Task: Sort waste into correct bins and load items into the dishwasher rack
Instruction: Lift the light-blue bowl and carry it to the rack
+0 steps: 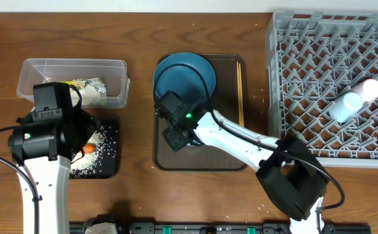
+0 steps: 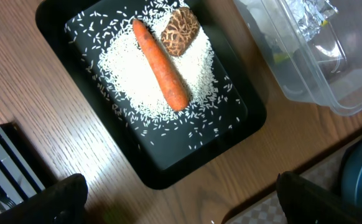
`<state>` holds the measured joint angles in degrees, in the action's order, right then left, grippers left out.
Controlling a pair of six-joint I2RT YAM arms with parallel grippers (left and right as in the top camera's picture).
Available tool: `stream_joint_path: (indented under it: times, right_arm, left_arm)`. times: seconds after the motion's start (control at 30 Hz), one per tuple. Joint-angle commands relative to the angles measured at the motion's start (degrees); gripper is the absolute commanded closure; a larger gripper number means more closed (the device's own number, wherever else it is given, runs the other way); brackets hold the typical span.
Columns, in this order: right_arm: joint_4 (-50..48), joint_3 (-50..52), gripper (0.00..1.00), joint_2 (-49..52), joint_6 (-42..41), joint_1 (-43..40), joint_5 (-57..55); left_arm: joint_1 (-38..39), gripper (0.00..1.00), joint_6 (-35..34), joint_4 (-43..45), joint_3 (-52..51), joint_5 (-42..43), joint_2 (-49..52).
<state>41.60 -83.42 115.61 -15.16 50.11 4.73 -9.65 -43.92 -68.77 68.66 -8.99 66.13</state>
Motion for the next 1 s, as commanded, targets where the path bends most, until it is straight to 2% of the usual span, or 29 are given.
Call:
stream_joint_path:
  times: [0.0, 0.17, 0.37, 0.57, 0.67, 0.9, 0.97]
  right_arm:
    - [3.39, -5.35, 0.99, -1.51, -1.11, 0.20, 3.04]
    - [9.97, -12.68, 0.99, -4.24, -1.09, -1.97, 3.02]
    - [14.58, -16.65, 0.99, -9.97, -1.03, -11.41, 5.97]
    - [14.53, -16.65, 0.99, -14.12, 4.46, -28.81, 17.57]
    - [13.77, -16.57, 0.99, -13.62, 9.81, -39.93, 28.87]
    - [5.20, -16.52, 0.99, -9.62, 11.19, -58.47, 48.13]
    - [3.15, -16.52, 0.99, -8.39, 11.17, -60.83, 48.19]
  left_arm:
    - [-0.31, 0.02, -0.92, -0.20, -0.20, -0.70, 0.09]
    - [-0.31, 0.02, -0.92, -0.20, -0.20, -0.70, 0.09]
    - [-0.31, 0.02, -0.92, -0.20, -0.20, -0.70, 0.09]
    - [-0.31, 0.02, -0.92, -0.20, -0.20, -0.70, 0.09]
    - [-0.31, 0.02, -0.92, -0.20, -0.20, -0.70, 0.09]
    - [-0.31, 0.02, -0.92, -0.20, -0.20, -0.70, 0.09]
    - [-0.31, 0.02, -0.92, -0.20, -0.20, -0.70, 0.09]
